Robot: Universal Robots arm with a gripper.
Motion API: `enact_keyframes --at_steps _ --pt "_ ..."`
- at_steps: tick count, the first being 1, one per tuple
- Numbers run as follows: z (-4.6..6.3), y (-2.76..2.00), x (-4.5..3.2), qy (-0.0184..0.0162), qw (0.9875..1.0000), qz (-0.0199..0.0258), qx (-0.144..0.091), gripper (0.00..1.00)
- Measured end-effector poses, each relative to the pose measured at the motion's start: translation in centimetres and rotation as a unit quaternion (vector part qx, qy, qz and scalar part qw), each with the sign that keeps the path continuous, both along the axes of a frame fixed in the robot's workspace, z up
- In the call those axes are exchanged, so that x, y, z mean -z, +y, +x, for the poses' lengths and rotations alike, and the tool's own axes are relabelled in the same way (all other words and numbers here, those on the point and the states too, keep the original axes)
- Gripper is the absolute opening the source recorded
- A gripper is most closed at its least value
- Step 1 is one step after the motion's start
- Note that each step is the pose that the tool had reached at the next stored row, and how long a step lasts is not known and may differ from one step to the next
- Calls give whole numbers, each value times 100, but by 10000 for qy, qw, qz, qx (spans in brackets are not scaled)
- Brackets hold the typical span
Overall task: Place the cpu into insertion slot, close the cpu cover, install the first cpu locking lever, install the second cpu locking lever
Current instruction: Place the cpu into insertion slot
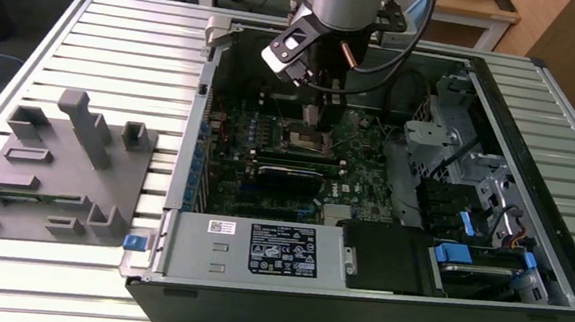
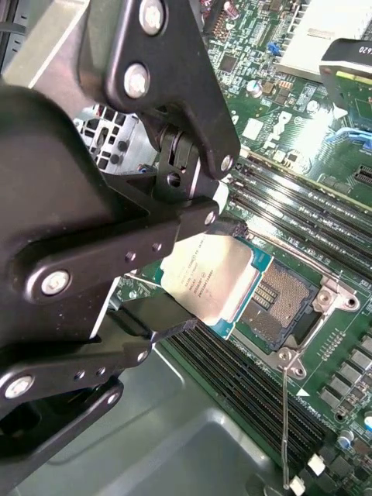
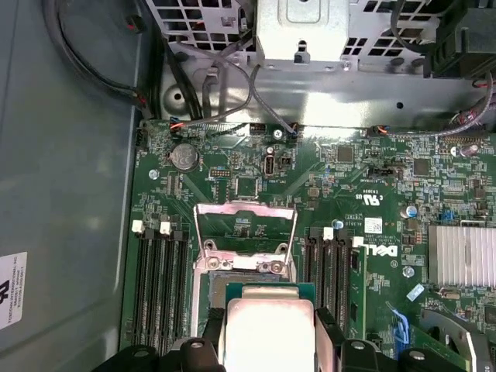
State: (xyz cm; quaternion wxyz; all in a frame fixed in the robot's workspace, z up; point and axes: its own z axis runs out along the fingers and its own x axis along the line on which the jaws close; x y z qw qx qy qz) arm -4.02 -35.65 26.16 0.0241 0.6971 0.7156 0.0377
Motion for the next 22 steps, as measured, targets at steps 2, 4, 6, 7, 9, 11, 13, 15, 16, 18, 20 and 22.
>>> enact_keyframes --at_steps 2,4,6,7,9,11,13,15,16,18,20,22 --pt "0 0 0 0 10000 0 1 54" --pt "0 0 1 0 10000 0 1 54" --pt "0 0 7 -1 10000 1 1 54" --pt "0 0 9 0 10000 0 1 54" --pt "0 0 14 0 10000 0 2 54" --pt "-1 0 25 0 10000 0 1 54" --pt "-1 0 34 0 10000 0 1 54" --pt "-1 0 37 -1 10000 1 1 54" --pt "-1 0 41 -1 10000 2 1 54" --pt "-1 0 43 0 10000 0 1 54" --pt "-1 0 44 0 10000 0 1 54" --pt "-1 0 47 -1 10000 1 1 54"
